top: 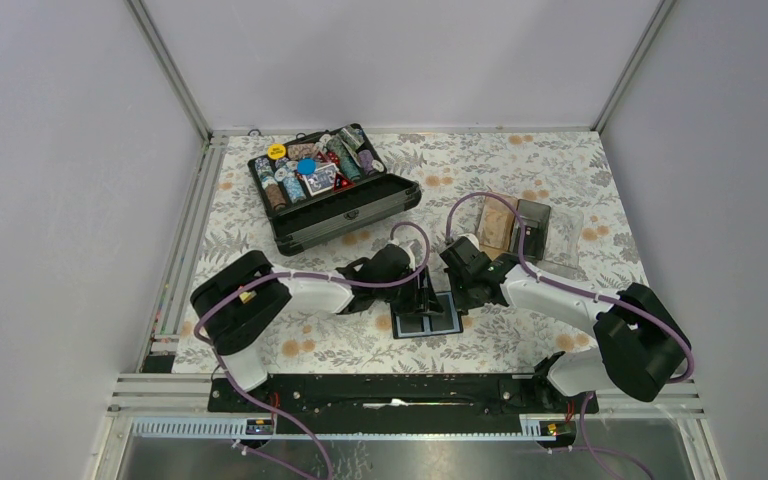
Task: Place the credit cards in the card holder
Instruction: Insert the credit card into the card holder.
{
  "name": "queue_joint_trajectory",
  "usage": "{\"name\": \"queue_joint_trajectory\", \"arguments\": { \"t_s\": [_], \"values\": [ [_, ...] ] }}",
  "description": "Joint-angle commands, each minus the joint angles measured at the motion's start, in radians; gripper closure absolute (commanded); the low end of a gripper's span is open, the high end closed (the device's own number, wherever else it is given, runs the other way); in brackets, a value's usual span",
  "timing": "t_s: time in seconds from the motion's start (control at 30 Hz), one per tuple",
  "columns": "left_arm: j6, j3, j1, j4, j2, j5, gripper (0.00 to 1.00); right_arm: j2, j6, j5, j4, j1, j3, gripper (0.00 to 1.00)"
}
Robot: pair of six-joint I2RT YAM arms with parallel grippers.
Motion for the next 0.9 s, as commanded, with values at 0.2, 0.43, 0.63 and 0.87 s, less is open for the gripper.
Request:
{"name": "queue_joint_trajectory", "arguments": {
  "t_s": [0.2, 0.43, 0.63, 0.87],
  "values": [
    [0.068, -0.046, -0.005, -0.102, -0.267, -0.1, 0.35, -0.11, 0.065, 0.037, -0.07, 0.009, 0.027, 0.62],
    [0.09, -0.105, -0.006, -0.248, -0.366, -0.185, 0.29, -0.189, 0.064, -0.116, -0.002, 0.009, -0.004, 0.69],
    [0.063, -0.157, -0.006, -0.279, -0.361, -0.238, 0.32, -0.133, 0.081, -0.164, 0.069, 0.009, -0.064, 0.71],
    [0.051, -0.18, -0.006, -0.275, -0.332, -0.259, 0.36, -0.09, 0.096, -0.191, 0.116, 0.008, -0.113, 0.71]
  ]
}}
